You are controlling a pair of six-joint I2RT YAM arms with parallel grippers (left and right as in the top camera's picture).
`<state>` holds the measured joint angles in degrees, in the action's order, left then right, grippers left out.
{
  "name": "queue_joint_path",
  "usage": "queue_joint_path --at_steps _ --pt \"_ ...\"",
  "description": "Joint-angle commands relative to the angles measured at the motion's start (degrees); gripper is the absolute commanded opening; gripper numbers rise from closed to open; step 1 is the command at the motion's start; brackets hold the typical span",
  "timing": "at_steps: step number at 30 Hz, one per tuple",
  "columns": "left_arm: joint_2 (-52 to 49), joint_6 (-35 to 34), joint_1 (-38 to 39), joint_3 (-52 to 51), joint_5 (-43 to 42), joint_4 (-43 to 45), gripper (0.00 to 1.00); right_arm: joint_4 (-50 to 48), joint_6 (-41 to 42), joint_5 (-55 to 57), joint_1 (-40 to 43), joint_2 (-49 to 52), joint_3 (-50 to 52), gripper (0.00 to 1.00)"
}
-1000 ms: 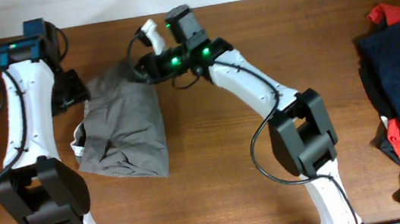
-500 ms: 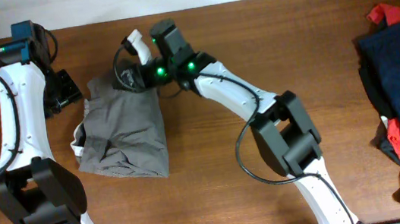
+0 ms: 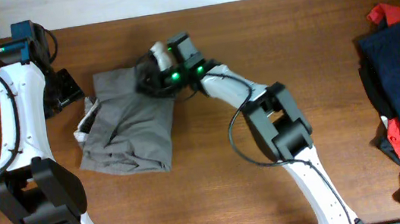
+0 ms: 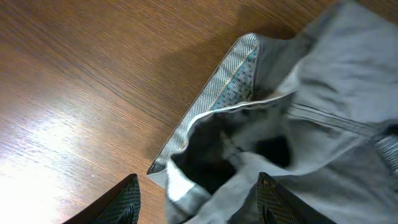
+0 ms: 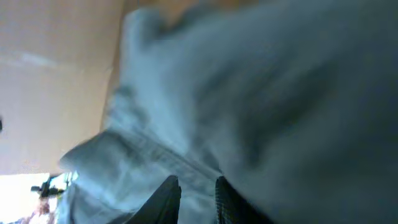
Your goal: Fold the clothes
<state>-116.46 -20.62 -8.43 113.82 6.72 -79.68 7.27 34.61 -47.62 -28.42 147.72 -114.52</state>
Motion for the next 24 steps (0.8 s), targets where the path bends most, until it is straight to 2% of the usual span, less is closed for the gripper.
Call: queue_joint_path --at_steps 1,7,14,16,20,24 --pt "0.2 -0.4 0.1 0.2 -1.6 0.2 0.6 0.3 -1.4 3.1 4.3 0.8 0.1 0.24" --pt "0.2 -0.4 0.2 0.2 -1.6 0.1 0.6 -1.9 -1.3 -3.3 6.5 0.6 -0.6 0.24" --pt "0.2 -0.3 0.3 0.2 -1.6 0.1 0.6 -0.8 -1.3 -9.0 6.4 -2.3 -7.2 0.25" --pt "0.2 0.7 0.7 0.2 -1.7 0.2 0.6 1.4 -1.3 -9.0 6.3 -4.7 -8.4 0.25" --pt "0.2 7.1 2.9 0.2 -3.5 1.9 0.59 9.4 -3.3 -9.9 5.9 -9.3 -8.5 0.25" --pt "0.2 7.9 5.2 0.2 -3.5 4.8 0.59 20.3 -6.9 -13.6 4.3 -10.4 -8.5 0.24"
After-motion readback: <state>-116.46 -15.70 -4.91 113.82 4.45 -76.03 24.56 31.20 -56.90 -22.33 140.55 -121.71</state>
